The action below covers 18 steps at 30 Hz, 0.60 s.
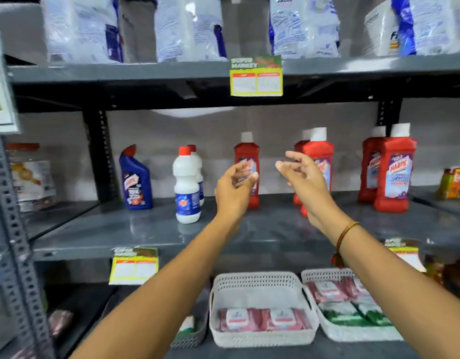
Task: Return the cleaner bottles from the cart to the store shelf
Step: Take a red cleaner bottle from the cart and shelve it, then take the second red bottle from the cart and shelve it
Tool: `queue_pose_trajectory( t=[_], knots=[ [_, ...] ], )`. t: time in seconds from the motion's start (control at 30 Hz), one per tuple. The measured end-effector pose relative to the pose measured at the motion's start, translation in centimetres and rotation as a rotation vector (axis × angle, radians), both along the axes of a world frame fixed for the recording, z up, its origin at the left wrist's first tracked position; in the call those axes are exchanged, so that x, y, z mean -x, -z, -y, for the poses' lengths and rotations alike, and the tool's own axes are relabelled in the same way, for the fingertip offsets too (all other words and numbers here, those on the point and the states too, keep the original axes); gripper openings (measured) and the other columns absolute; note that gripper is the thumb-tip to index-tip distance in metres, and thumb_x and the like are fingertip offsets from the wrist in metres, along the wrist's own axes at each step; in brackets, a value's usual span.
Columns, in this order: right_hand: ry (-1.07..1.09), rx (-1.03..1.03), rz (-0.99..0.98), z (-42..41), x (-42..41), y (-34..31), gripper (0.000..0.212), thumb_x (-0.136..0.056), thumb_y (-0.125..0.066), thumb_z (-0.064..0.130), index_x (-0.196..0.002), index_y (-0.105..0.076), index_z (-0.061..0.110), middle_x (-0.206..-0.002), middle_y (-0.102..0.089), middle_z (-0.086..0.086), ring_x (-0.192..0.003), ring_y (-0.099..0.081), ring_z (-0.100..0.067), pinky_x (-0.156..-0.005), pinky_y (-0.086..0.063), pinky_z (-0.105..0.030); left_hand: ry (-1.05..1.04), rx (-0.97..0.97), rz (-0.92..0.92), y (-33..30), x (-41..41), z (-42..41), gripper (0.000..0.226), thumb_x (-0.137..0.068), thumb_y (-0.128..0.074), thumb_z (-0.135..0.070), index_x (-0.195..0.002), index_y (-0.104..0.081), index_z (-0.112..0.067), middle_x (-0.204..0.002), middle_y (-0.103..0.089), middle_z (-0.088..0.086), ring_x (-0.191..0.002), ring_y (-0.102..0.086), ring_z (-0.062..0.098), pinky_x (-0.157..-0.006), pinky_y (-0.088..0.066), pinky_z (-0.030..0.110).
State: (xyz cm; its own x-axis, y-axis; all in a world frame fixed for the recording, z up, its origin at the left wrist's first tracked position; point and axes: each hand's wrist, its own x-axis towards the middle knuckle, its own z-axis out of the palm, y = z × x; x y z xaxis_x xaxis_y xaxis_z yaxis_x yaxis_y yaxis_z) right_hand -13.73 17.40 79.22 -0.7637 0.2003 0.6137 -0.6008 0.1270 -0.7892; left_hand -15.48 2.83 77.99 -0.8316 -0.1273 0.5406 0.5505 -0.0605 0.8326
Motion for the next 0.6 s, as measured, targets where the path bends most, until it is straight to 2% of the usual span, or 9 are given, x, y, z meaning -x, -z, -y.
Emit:
queue_pose_trajectory(
  t=[0.07,0.17,0.27,0.33,0.43,0.5,0.6],
  knots=[
    [-0.041,0.032,0.037,2.5,-1.3,1.2,0.036,-0.084,-0.065,0.029,-0.118,-0.057,0.024,-0.096,-0.065,0.006,-0.083,-0.061,0.006,-0.08,-0.046,-0.02,0.008,0.006,0.009,1.0,-1.4,2.4,0.035,-0.082,-0.067,-0.012,-0.117,-0.061,-0.015,-0.094,-0.066,0.003,-0.078,-0.06,0.01,-0.077,-0.052,0.03],
    [-0.079,0.042,0.14,6.5,-3.5,4.7,0.023,-0.085,-0.064,0.027,-0.108,-0.061,0.025,-0.089,-0.065,0.008,-0.087,-0.06,-0.006,-0.075,-0.046,-0.024,-0.01,0.01,0.074,4.7,-3.6,6.6,0.034,-0.083,-0.067,-0.012,-0.116,-0.06,-0.015,-0.092,-0.063,0.004,-0.077,-0.058,0.01,-0.076,-0.049,0.027],
    [-0.116,0.022,0.292,9.7,-5.0,9.4,0.021,-0.086,-0.062,0.03,-0.106,-0.062,0.024,-0.093,-0.065,0.002,-0.087,-0.06,-0.011,-0.075,-0.047,-0.026,-0.002,0.012,0.21,10.2,-4.8,10.2,0.035,-0.084,-0.066,-0.011,-0.118,-0.06,-0.011,-0.084,-0.063,-0.003,-0.074,-0.058,0.005,-0.073,-0.048,0.025],
    [-0.145,-0.015,0.383,10.8,-5.7,12.8,0.016,-0.087,-0.062,0.03,-0.102,-0.064,0.026,-0.096,-0.066,0.0,-0.086,-0.061,-0.012,-0.073,-0.047,-0.024,-0.029,0.015,0.284,14.0,-5.7,11.7,0.033,-0.083,-0.066,-0.01,-0.116,-0.062,-0.01,-0.081,-0.064,-0.002,-0.073,-0.06,0.007,-0.075,-0.049,0.03],
    [-0.2,-0.092,0.566,12.5,-6.7,20.0,0.008,-0.088,-0.06,0.021,-0.091,-0.065,0.026,-0.09,-0.066,0.002,-0.081,-0.061,-0.01,-0.069,-0.047,-0.019,-0.051,0.052,0.485,22.0,-6.9,13.6,0.028,-0.085,-0.063,-0.007,-0.113,-0.063,-0.005,-0.087,-0.065,0.009,-0.083,-0.061,0.019,-0.081,-0.05,0.036],
    [-0.236,-0.145,0.701,13.0,-7.4,25.5,0.01,-0.089,-0.058,0.017,-0.089,-0.063,0.025,-0.085,-0.065,0.005,-0.077,-0.06,-0.009,-0.065,-0.046,-0.015,-0.049,0.046,0.63,28.3,-8.1,14.5,0.025,-0.085,-0.063,-0.012,-0.11,-0.064,-0.01,-0.095,-0.067,0.007,-0.089,-0.062,0.02,-0.082,-0.05,0.037],
    [-0.292,-0.191,0.891,12.7,-8.1,33.5,0.009,-0.087,-0.061,0.021,-0.092,-0.065,0.026,-0.089,-0.066,0.005,-0.08,-0.06,-0.01,-0.071,-0.045,-0.022,-0.01,0.062,0.841,36.9,-9.8,15.5,0.028,-0.086,-0.06,-0.014,-0.114,-0.063,-0.014,-0.105,-0.066,0.002,-0.099,-0.063,0.019,-0.093,-0.05,0.039]
  ],
)
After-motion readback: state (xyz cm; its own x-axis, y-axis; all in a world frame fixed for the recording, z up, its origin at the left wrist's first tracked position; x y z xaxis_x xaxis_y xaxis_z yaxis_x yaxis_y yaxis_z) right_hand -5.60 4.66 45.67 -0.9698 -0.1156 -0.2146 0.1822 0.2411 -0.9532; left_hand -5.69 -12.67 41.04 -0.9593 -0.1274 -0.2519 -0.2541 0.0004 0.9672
